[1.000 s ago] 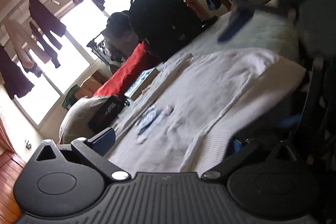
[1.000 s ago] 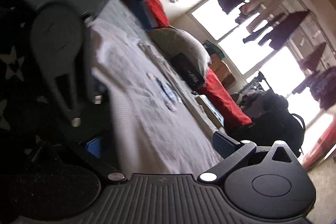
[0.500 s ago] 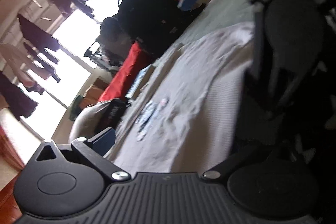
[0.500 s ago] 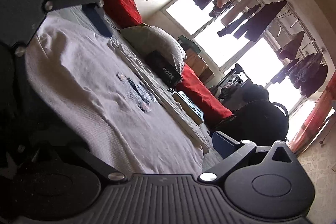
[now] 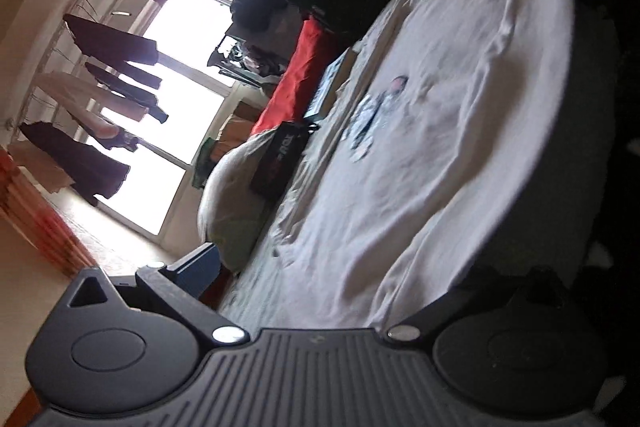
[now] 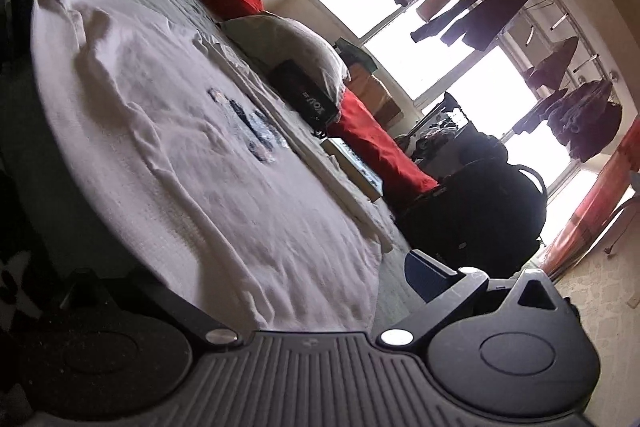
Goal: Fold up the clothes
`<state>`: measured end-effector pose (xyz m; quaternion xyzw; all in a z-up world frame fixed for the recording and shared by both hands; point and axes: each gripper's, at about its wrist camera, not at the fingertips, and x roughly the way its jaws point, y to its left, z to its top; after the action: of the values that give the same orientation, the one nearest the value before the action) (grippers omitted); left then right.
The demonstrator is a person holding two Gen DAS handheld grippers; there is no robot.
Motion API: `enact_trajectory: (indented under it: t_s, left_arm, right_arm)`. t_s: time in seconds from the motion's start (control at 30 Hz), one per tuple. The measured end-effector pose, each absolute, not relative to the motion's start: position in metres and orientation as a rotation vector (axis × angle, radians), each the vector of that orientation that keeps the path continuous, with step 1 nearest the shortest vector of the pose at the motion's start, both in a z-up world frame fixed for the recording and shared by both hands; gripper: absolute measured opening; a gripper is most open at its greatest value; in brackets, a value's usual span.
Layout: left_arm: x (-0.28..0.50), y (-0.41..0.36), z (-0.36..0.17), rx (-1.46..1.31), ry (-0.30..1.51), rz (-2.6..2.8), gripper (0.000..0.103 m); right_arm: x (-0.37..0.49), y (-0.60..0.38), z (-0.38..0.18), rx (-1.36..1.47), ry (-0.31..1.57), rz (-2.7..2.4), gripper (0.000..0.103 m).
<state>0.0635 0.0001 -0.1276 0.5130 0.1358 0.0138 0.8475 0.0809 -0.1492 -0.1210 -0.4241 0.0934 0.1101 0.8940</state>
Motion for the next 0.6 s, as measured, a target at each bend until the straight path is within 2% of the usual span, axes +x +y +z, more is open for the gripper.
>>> enact_trajectory:
  t_s: [0.6]
  left_arm:
    - [0.090, 0.006, -0.097, 1.074, 0.204, 0.090, 0.102]
  right_arm:
    - [0.095, -0.149, -0.099, -0.949, 0.087, 0.160, 0.103]
